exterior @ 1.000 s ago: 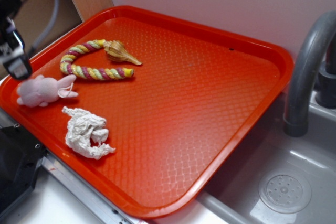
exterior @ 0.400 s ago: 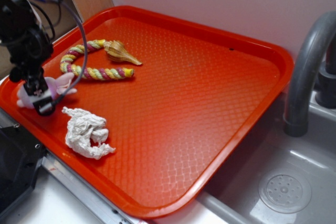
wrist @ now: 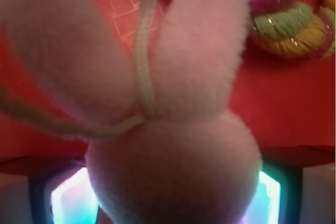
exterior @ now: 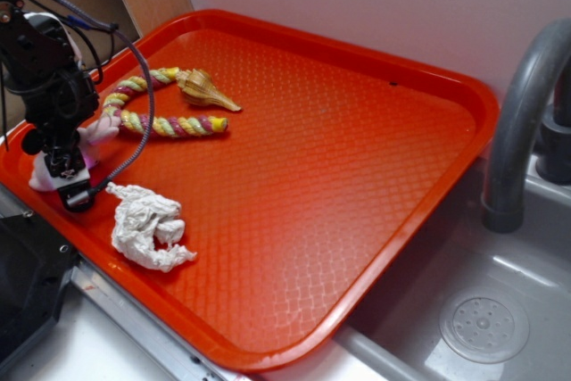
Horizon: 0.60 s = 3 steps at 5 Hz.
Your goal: Grab the pink bunny.
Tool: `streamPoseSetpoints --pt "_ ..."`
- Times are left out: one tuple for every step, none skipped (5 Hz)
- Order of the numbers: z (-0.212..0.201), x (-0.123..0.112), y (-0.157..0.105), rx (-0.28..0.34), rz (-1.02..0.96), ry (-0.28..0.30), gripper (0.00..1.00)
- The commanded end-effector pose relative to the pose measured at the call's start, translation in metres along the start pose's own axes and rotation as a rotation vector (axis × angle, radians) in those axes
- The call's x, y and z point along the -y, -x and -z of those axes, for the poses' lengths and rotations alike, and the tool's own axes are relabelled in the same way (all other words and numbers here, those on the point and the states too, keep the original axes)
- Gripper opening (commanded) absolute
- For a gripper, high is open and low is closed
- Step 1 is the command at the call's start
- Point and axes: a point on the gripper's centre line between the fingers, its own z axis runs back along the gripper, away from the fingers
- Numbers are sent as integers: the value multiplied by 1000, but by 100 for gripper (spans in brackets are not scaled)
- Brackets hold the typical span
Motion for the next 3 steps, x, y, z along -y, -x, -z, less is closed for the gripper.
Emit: streamPoseSetpoints --pt "-21 -6 -1 66 -102 -76 0" --pt "-62 -2 -8 53 -255 -133 0" --pt "-116 3 -18 30 -434 -93 0"
